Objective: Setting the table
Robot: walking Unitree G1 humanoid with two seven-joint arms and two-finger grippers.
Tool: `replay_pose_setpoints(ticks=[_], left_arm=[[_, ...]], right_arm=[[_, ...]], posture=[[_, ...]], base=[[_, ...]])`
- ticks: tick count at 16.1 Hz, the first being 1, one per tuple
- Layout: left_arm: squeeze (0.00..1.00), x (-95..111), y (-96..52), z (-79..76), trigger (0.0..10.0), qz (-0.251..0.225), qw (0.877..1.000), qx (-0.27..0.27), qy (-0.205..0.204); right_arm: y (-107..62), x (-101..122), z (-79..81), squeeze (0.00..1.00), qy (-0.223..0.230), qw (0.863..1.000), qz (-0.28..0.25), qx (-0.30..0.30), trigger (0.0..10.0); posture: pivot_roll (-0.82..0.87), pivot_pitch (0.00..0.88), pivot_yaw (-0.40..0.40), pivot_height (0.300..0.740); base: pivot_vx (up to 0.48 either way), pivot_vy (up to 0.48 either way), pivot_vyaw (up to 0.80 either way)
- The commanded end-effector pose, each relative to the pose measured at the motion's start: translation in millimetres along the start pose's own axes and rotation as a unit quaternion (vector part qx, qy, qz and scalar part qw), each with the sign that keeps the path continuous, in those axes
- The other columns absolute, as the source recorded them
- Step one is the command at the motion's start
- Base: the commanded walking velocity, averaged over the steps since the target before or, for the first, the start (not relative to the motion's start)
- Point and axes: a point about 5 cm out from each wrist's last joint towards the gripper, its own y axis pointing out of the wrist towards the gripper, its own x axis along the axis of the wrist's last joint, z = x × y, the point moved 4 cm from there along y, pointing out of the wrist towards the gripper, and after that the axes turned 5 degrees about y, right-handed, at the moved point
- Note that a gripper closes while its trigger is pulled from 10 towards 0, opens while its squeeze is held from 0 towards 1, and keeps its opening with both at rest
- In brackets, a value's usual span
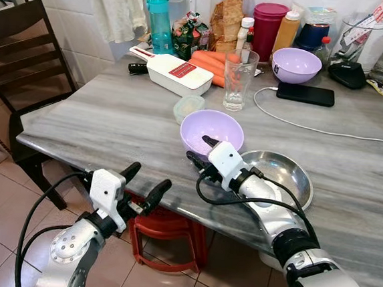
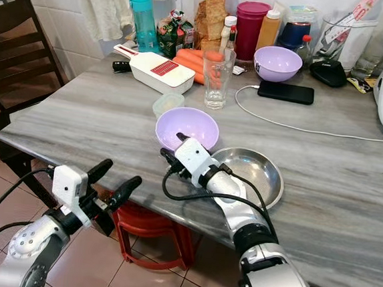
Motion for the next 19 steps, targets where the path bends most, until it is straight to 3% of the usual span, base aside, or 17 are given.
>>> replay_pose_setpoints(ticks=[1, 6, 9, 11, 13, 15, 19], left_arm=[[0.00, -2.6, -0.7, 3.0, 10.0, 0.005, 1.000, 0.005, 0.000], [0.00, -3.0, 4.2, 3.3, 10.0, 0.002, 1.000, 0.005, -0.002], [0.00, -0.8, 6.9, 4.1, 10.0, -0.006, 1.000, 0.007, -0.004], [0.00, 1.2, 7.6, 3.9, 10.0, -0.012, 1.000, 0.009, -0.007], [0.00, 4.4, 7.6, 1.1, 10.0, -0.022, 1.000, 0.008, -0.016], [0.00, 3.2, 6.5, 0.0, 10.0, -0.021, 1.000, 0.004, -0.020], [0.00, 2.8, 7.3, -4.1, 10.0, -0.019, 0.999, -0.022, -0.028]], right_arm=[[5.9, 13.3, -3.5, 1.00, 0.000, 1.000, -0.020, -0.006, 10.0], [7.0, 24.1, -7.4, 1.00, 0.026, 0.998, -0.046, -0.036, 10.0], [-0.6, 44.4, -20.3, 1.00, 0.036, 0.991, -0.093, -0.094, 10.0], [-11.7, 50.1, -28.4, 1.00, 0.035, 0.985, -0.106, -0.131, 10.0], [-41.5, 47.2, -41.2, 1.00, 0.030, 0.973, -0.102, -0.203, 10.0], [-57.5, 42.9, -47.2, 1.00, 0.026, 0.966, -0.091, -0.240, 10.0], [-90.3, 17.7, -41.5, 1.00, 0.048, 0.955, -0.012, -0.291, 10.0]], posture=[[0.03, 0.047, 0.103, 0.740], [0.02, 0.039, 0.102, 0.740], [0.01, 0.036, 0.096, 0.740], [0.00, 0.038, 0.093, 0.740], [-0.02, 0.047, 0.090, 0.740], [-0.03, 0.050, 0.092, 0.740], [-0.05, 0.051, 0.101, 0.740]], base=[[0.000, 0.000, 0.00], [0.000, 0.000, 0.00], [0.000, 0.000, 0.00], [0.000, 0.000, 0.00], [0.000, 0.000, 0.00], [0.000, 0.000, 0.00], [0.000, 0.000, 0.00]])
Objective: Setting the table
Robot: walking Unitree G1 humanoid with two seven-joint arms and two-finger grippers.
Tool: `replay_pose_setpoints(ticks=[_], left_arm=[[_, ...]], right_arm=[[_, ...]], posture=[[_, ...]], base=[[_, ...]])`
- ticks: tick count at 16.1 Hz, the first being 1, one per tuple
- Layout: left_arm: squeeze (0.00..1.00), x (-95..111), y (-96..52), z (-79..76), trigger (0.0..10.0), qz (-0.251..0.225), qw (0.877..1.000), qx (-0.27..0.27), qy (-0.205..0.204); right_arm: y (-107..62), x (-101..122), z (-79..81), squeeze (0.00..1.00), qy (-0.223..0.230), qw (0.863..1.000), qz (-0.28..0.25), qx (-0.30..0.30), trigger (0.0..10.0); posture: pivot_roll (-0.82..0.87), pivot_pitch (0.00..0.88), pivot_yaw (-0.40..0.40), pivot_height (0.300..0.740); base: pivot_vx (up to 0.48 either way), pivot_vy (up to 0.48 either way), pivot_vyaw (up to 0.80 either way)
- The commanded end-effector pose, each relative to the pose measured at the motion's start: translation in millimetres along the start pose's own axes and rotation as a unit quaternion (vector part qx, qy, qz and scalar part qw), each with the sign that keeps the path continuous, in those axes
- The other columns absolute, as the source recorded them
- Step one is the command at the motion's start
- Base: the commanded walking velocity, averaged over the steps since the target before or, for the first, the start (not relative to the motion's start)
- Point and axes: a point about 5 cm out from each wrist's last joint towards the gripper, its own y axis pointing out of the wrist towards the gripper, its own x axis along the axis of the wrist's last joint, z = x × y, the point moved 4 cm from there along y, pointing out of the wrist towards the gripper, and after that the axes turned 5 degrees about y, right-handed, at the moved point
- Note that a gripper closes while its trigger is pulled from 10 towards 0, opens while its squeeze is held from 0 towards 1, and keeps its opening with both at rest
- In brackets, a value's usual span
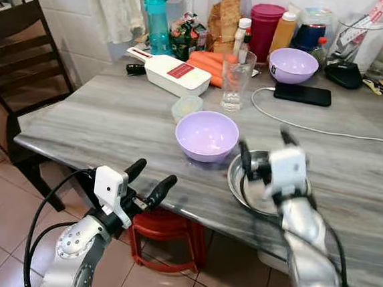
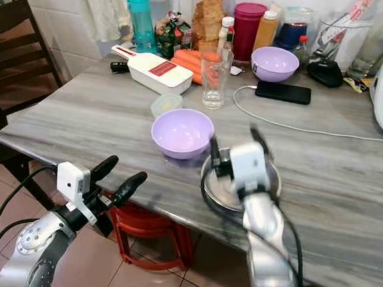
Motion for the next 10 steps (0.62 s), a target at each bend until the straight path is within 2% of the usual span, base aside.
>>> replay_pose_setpoints(ticks=[1, 2, 3, 4, 5, 6, 7, 8, 10], left_arm=[[0.00, 1.0, -0.6, 1.6, 10.0, 0.003, 1.000, -0.005, 0.001], [0.00, 1.1, 0.2, 2.5, 10.0, 0.004, 1.000, -0.007, 0.001], [0.00, 0.7, 0.7, 2.6, 10.0, 0.004, 1.000, -0.008, 0.001], [0.00, -0.2, 1.0, 1.9, 10.0, 0.005, 1.000, -0.008, 0.000], [0.00, -1.6, 1.7, 0.8, 10.0, 0.007, 1.000, -0.009, -0.002], [0.00, -1.8, 1.8, 0.5, 10.0, 0.007, 1.000, -0.010, -0.003], [0.00, -1.8, 2.1, 0.0, 10.0, 0.007, 1.000, -0.010, -0.004], [0.00, -2.0, 2.1, -0.4, 10.0, 0.007, 1.000, -0.010, -0.006], [0.00, -2.7, 1.3, -1.1, 10.0, 0.008, 1.000, -0.010, -0.008]], right_arm=[[0.2, 7.2, -1.9, 1.00, 0.002, 1.000, -0.002, -0.010, 10.0], [-3.1, -2.7, -6.3, 1.00, 0.016, 0.999, 0.041, -0.022, 10.0], [-3.3, -8.6, -5.9, 1.00, 0.007, 0.998, 0.063, -0.017, 10.0], [-4.0, -12.8, -3.4, 1.00, 0.016, 0.997, 0.077, -0.010, 10.0], [-4.8, -16.8, -0.2, 0.71, 0.033, 0.995, 0.093, -0.005, 10.0], [-5.5, -17.9, 0.5, 0.71, 0.031, 0.995, 0.099, -0.003, 10.0], [-7.0, -19.8, 2.6, 0.20, 0.037, 0.993, 0.113, 0.003, 10.0], [-7.3, -22.1, 3.3, 0.00, 0.047, 0.991, 0.126, 0.003, 10.0], [-4.3, -24.4, 3.0, 0.00, 0.055, 0.987, 0.149, 0.006, 10.0]], posture=[[-0.05, 0.051, 0.104, 0.740], [-0.06, 0.050, 0.111, 0.740], [-0.06, 0.050, 0.110, 0.740], [-0.06, 0.050, 0.110, 0.740], [-0.07, 0.049, 0.109, 0.740], [-0.07, 0.049, 0.109, 0.740], [-0.06, 0.050, 0.107, 0.740], [-0.06, 0.050, 0.107, 0.740], [-0.06, 0.049, 0.104, 0.740]], base=[[0.000, 0.000, 0.00], [0.000, 0.000, 0.00], [0.000, 0.000, 0.00], [0.000, 0.000, 0.00], [0.000, 0.000, 0.00], [0.000, 0.000, 0.00], [0.000, 0.000, 0.00], [0.000, 0.000, 0.00], [0.000, 0.000, 0.00]])
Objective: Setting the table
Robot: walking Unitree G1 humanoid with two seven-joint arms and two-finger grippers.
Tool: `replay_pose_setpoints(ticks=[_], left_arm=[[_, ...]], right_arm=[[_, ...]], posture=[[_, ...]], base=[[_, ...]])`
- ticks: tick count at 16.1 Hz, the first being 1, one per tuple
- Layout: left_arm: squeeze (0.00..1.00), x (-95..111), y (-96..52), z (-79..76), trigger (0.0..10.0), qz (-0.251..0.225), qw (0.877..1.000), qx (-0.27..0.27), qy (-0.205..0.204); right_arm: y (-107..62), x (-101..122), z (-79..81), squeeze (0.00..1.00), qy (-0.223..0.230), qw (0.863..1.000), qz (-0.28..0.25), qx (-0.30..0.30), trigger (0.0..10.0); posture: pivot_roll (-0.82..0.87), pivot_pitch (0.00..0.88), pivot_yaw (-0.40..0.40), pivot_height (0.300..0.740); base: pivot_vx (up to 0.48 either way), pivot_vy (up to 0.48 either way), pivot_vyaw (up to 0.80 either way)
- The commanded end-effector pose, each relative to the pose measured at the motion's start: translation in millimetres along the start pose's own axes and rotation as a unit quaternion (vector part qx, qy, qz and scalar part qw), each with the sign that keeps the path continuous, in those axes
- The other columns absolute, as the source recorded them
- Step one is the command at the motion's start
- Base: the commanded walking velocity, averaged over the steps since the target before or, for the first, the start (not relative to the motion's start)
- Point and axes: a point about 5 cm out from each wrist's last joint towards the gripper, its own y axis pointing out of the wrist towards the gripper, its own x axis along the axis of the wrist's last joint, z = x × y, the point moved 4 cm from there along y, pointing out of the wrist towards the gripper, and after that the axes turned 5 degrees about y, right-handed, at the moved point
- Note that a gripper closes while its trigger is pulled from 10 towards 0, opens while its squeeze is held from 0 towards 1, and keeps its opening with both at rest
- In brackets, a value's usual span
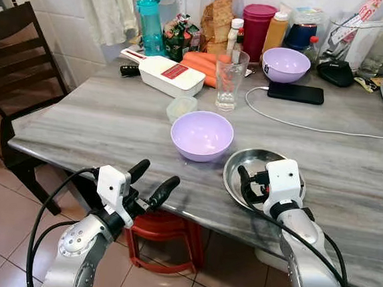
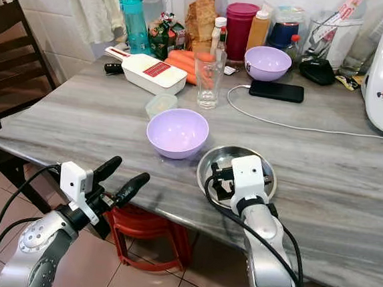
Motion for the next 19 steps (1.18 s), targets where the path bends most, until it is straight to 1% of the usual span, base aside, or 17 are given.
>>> replay_pose_setpoints(ticks=[1, 5, 9, 17, 19], left_arm=[[0.00, -1.3, -1.2, 0.0, 10.0, 0.005, 1.000, -0.006, -0.004], [0.00, -0.5, -1.4, 0.4, 10.0, 0.004, 1.000, -0.009, -0.004], [0.00, -0.6, -1.1, 1.2, 10.0, 0.005, 1.000, -0.008, -0.002], [0.00, -1.7, -1.7, 1.7, 10.0, 0.006, 1.000, -0.004, -0.001], [0.00, -1.3, -1.3, 3.0, 10.0, 0.006, 1.000, -0.002, 0.001]], right_arm=[[3.1, 2.7, 4.1, 0.00, 0.012, 1.000, 0.008, 0.012, 10.0], [5.4, -4.8, 13.3, 0.00, 0.025, 0.998, 0.038, 0.032, 10.0], [9.8, -5.8, 19.6, 0.00, 0.039, 0.997, 0.048, 0.044, 10.0], [17.9, -5.6, 28.8, 0.00, 0.047, 0.996, 0.050, 0.057, 10.0], [18.8, -1.7, 30.2, 0.00, 0.056, 0.996, 0.040, 0.059, 10.0]], posture=[[-0.05, 0.047, 0.101, 0.740], [-0.05, 0.048, 0.099, 0.740], [-0.05, 0.042, 0.097, 0.740], [-0.04, 0.039, 0.091, 0.740], [-0.04, 0.039, 0.092, 0.740]], base=[[0.000, 0.000, 0.00], [0.000, 0.000, 0.00], [0.000, 0.000, 0.00], [0.000, 0.000, 0.00], [0.000, 0.000, 0.00]])
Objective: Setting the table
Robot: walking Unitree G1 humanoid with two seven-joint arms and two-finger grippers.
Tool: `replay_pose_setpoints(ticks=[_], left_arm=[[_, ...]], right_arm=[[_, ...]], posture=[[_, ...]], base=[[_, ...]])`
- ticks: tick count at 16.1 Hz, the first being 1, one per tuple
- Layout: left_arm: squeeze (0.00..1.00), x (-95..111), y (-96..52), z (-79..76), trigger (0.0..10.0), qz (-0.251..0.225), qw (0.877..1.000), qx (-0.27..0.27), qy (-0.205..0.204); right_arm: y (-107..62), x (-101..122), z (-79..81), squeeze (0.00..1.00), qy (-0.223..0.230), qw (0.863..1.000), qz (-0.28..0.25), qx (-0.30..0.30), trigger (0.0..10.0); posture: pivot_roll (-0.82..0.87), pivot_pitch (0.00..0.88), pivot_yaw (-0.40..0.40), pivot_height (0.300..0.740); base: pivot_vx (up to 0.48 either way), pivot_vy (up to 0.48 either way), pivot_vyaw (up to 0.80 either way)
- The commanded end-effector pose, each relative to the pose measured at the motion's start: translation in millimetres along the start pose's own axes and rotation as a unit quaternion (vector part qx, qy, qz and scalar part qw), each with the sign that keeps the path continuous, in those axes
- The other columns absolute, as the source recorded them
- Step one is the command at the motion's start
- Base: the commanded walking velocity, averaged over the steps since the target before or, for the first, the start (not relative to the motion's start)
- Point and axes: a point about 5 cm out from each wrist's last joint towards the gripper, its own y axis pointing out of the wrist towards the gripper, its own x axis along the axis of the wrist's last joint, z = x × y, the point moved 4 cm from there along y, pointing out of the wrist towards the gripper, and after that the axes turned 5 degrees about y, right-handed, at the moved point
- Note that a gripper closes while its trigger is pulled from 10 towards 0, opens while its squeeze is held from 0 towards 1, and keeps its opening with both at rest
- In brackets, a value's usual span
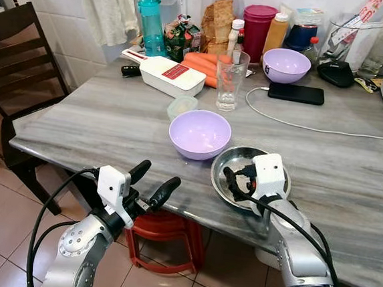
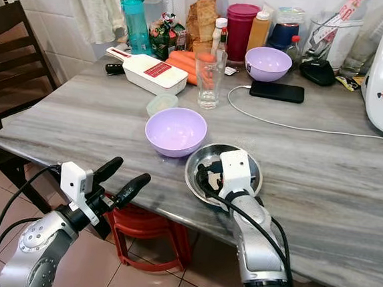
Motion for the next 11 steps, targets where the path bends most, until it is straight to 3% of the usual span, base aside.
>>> replay_pose_setpoints(ticks=[1, 4, 8, 9, 11], left_arm=[[0.00, -1.0, -1.4, 4.3, 10.0, 0.006, 1.000, 0.005, 0.008], [0.00, 0.7, -3.5, 7.7, 10.0, 0.002, 1.000, 0.017, 0.012], [0.00, -0.2, -10.6, 12.9, 10.0, 0.008, 0.998, 0.046, 0.029], [0.00, -0.4, -15.1, 16.7, 10.0, 0.008, 0.997, 0.073, 0.034], [0.00, 1.7, -21.0, 25.7, 10.0, 0.007, 0.992, 0.120, 0.046]], right_arm=[[0.5, 2.1, 3.1, 0.00, 0.010, 1.000, -0.007, 0.005, 10.0], [-14.1, 14.5, -12.6, 0.00, 0.036, 0.997, -0.058, -0.028, 10.0], [-37.4, 24.6, -26.5, 0.00, 0.039, 0.989, -0.114, -0.080, 10.0], [-47.7, 23.1, -37.1, 0.00, 0.025, 0.983, -0.127, -0.127, 10.0], [-61.5, 22.7, -43.4, 0.00, 0.033, 0.979, -0.151, -0.135, 10.0]], posture=[[-0.03, 0.038, 0.092, 0.740], [-0.04, 0.039, 0.093, 0.740], [-0.06, 0.039, 0.096, 0.740], [-0.06, 0.038, 0.097, 0.740], [-0.07, 0.034, 0.095, 0.740]], base=[[0.000, 0.000, 0.00], [0.000, 0.000, 0.00], [0.000, 0.000, 0.00], [0.000, 0.000, 0.00], [0.000, 0.000, 0.00]])
